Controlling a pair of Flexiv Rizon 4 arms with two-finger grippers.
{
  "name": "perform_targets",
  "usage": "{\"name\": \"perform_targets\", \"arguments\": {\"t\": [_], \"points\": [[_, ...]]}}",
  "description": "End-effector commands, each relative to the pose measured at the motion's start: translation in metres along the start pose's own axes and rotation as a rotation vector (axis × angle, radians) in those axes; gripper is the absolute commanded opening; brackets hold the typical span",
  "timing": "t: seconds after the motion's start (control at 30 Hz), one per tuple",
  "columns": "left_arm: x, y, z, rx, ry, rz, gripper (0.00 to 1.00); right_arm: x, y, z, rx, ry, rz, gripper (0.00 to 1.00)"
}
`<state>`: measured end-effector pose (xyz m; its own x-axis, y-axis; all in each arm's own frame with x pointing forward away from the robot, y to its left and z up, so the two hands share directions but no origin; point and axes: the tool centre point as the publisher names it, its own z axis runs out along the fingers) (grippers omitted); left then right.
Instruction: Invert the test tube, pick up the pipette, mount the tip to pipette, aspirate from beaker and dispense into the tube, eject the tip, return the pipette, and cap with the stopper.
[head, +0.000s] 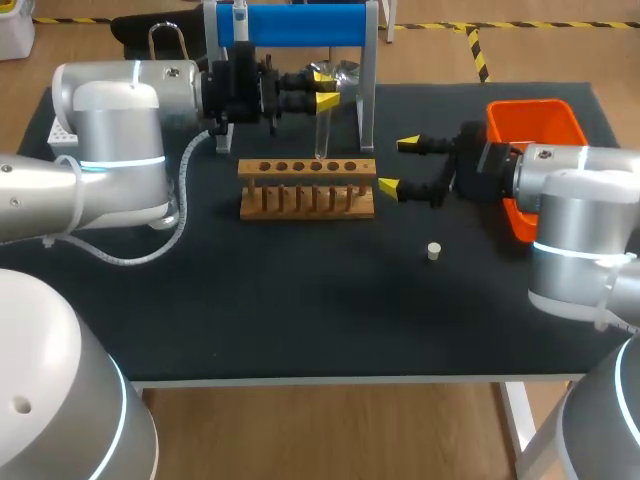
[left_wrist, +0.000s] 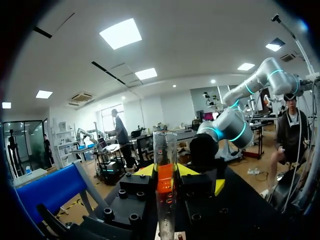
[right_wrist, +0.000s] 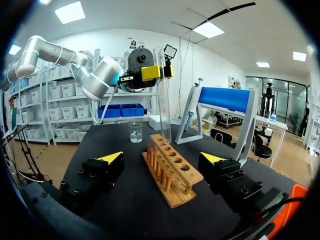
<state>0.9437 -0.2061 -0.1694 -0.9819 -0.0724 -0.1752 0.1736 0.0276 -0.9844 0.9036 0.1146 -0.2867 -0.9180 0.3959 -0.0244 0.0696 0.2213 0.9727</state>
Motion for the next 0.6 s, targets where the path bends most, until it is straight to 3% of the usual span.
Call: {"name": "perform_targets", "arguments": {"t": [0.03,0.37,0.6], "points": [[-0.001,0.0,0.0,-0.001,0.002,-0.001,0.0,0.003,0.001,0.009,0.013,-0.022,-0.01,1.0],[-0.001,0.0,0.0,-0.001,0.002,-0.001,0.0,0.015,0.003,0.048,0.069,-0.082,-0.058,1.0],[-0.001,0.0,0.0,-0.001,0.002,-0.001,0.0,0.019,-0.006,0.061,0.107,-0.115,-0.049,1.0]]}}
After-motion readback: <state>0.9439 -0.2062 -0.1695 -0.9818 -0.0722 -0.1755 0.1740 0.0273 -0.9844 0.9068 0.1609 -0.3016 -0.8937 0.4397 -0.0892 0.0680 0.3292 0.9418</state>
